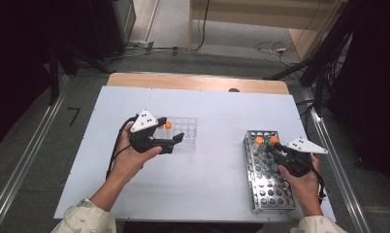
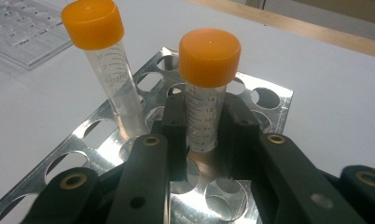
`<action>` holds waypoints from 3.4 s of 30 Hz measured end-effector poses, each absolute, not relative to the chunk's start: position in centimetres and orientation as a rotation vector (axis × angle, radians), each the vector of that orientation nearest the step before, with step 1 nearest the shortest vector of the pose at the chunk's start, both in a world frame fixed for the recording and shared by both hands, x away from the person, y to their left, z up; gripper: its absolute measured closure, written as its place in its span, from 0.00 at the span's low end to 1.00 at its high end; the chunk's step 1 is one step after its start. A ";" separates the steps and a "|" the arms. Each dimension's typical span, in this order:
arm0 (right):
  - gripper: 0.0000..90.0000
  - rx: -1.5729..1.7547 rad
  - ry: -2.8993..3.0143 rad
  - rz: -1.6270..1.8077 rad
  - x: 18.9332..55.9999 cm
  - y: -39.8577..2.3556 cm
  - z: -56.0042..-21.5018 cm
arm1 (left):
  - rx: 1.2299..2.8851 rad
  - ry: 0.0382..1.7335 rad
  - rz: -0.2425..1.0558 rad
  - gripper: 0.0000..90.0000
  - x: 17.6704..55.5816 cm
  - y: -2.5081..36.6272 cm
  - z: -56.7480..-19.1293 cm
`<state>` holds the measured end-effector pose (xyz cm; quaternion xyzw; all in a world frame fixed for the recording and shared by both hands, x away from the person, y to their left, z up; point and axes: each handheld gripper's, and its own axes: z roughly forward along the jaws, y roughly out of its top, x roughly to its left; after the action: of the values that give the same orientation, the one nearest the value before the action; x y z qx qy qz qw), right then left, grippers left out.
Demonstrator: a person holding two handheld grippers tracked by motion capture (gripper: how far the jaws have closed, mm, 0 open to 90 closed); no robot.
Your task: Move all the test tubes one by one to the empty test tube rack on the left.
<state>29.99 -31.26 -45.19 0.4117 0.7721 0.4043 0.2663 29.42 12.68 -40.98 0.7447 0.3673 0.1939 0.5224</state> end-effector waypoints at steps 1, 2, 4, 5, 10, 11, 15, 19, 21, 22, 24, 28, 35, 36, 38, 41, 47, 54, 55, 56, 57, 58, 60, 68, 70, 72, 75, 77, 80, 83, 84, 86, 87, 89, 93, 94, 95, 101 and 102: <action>0.79 1.114 2.080 1.096 30.0 -31.3 -45.2 | 1.782 0.880 0.466 0.22 29.4 12.7 -41.0; 0.79 1.114 2.076 1.099 29.9 -31.3 -45.1 | 1.781 0.880 0.466 0.22 29.4 12.6 -41.0; 0.79 1.113 2.070 1.108 29.8 -31.4 -45.0 | 1.781 0.879 0.467 0.22 29.4 12.6 -41.0; 0.79 1.111 2.068 1.109 29.8 -31.4 -44.9 | 1.781 0.879 0.466 0.22 29.4 12.6 -41.0; 0.79 1.117 2.044 1.134 29.6 -31.5 -44.4 | 1.782 0.877 0.466 0.22 29.4 12.6 -40.9; 0.80 1.112 2.037 1.143 29.5 -31.6 -44.2 | 1.782 0.877 0.466 0.22 29.4 12.6 -40.9; 0.80 1.116 2.015 1.167 29.2 -31.6 -43.5 | 1.781 0.875 0.466 0.22 29.3 12.6 -40.9; 0.80 1.107 1.999 1.187 29.0 -31.6 -42.8 | 1.782 0.872 0.466 0.22 29.3 12.6 -40.9; 0.80 1.109 1.992 1.192 28.9 -31.6 -42.6 | 1.781 0.872 0.466 0.22 29.3 12.6 -40.9; 0.80 1.107 1.990 1.195 28.9 -31.6 -42.4 | 1.780 0.871 0.466 0.22 29.3 12.6 -40.9; 0.80 1.109 1.984 1.201 28.8 -31.6 -42.1 | 1.780 0.871 0.466 0.22 29.2 12.6 -40.8; 0.80 1.102 1.966 1.219 28.3 -31.7 -41.2 | 1.780 0.867 0.466 0.22 29.2 12.6 -40.8; 0.80 1.057 1.960 1.252 27.1 -31.2 -39.2 | 1.776 0.864 0.465 0.22 29.1 12.5 -40.7; 0.80 1.053 1.961 1.250 26.9 -31.1 -38.9 | 1.776 0.864 0.466 0.22 29.1 12.5 -40.7; 0.80 1.041 1.968 1.256 26.5 -30.8 -38.4 | 1.775 0.864 0.465 0.22 29.0 12.5 -40.6; 0.80 1.044 1.987 1.258 26.0 -30.5 -37.5 | 1.776 0.863 0.464 0.22 29.0 12.5 -40.6; 0.80 1.007 2.039 1.270 25.2 -29.3 -36.8 | 1.775 0.857 0.462 0.22 28.9 12.4 -40.5; 0.80 0.956 2.107 1.300 25.0 -27.1 -37.3 | 1.775 0.843 0.460 0.22 28.7 12.2 -40.3; 0.80 0.953 2.119 1.305 25.0 -26.7 -37.5 | 1.778 0.843 0.461 0.22 28.7 12.2 -40.3; 0.80 0.940 2.129 1.308 25.1 -26.3 -37.7 | 1.779 0.842 0.461 0.22 28.6 12.1 -40.4; 0.80 0.942 2.141 1.309 25.1 -25.9 -37.9 | 1.781 0.840 0.460 0.22 28.6 12.0 -40.4; 0.80 0.940 2.153 1.316 25.2 -25.5 -38.1 | 1.783 0.838 0.459 0.22 28.6 12.0 -40.4; 0.80 0.928 2.175 1.312 25.4 -24.7 -38.5 | 1.783 0.837 0.459 0.22 28.5 11.9 -40.4; 0.80 0.861 2.249 1.312 25.7 -21.6 -39.5 | 1.767 0.805 0.440 0.22 27.9 11.3 -39.9; 0.80 0.848 2.267 1.309 25.8 -21.0 -39.8 | 1.768 0.794 0.437 0.22 27.7 11.2 -39.8; 0.80 0.837 2.286 1.303 25.9 -20.4 -40.1 | 1.768 0.788 0.431 0.22 27.5 11.0 -39.7; 0.80 0.822 2.314 1.293 26.0 -19.5 -40.6 | 1.778 0.776 0.424 0.22 27.4 10.7 -39.7; 0.80 0.816 2.326 1.286 26.2 -19.0 -40.9 | 1.779 0.770 0.419 0.22 27.3 10.5 -39.7; 0.80 0.806 2.343 1.280 26.3 -18.2 -41.2 | 1.778 0.758 0.410 0.22 27.1 10.3 -39.7; 0.80 0.791 2.362 1.277 26.3 -17.4 -41.4 | 1.787 0.744 0.400 0.22 26.9 9.9 -39.7; 0.80 0.781 2.368 1.274 26.3 -17.2 -41.5 | 1.792 0.737 0.395 0.22 26.8 9.7 -39.7; 0.80 0.774 2.381 1.270 26.3 -16.7 -41.6 | 1.798 0.727 0.385 0.22 26.7 9.4 -39.8; 0.80 0.769 2.385 1.272 26.3 -16.5 -41.7 | 1.799 0.719 0.384 0.23 26.6 9.3 -39.8; 0.80 0.760 2.398 1.268 26.2 -16.1 -41.8 | 1.798 0.705 0.379 0.24 26.3 9.1 -39.7; 0.80 0.750 2.419 1.263 26.3 -15.3 -42.2 | 1.805 0.679 0.362 0.26 25.9 8.4 -39.8; 0.80 0.746 2.427 1.263 26.2 -15.1 -42.3 | 1.810 0.672 0.357 0.26 25.8 8.1 -39.9; 0.80 0.742 2.430 1.264 26.2 -14.9 -42.4 | 1.817 0.664 0.356 0.26 25.7 7.9 -40.0; 0.80 0.717 2.455 1.281 25.9 -14.0 -42.5 | 1.830 0.637 0.333 0.36 25.5 7.1 -40.7; 0.80 0.705 2.455 1.281 25.9 -13.8 -42.5 | 1.832 0.632 0.327 0.38 25.4 6.9 -40.8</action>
<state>25.95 -13.84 -42.50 0.2441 0.8505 0.4439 0.1415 25.40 6.94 -40.83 0.7755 0.2674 0.1386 0.5549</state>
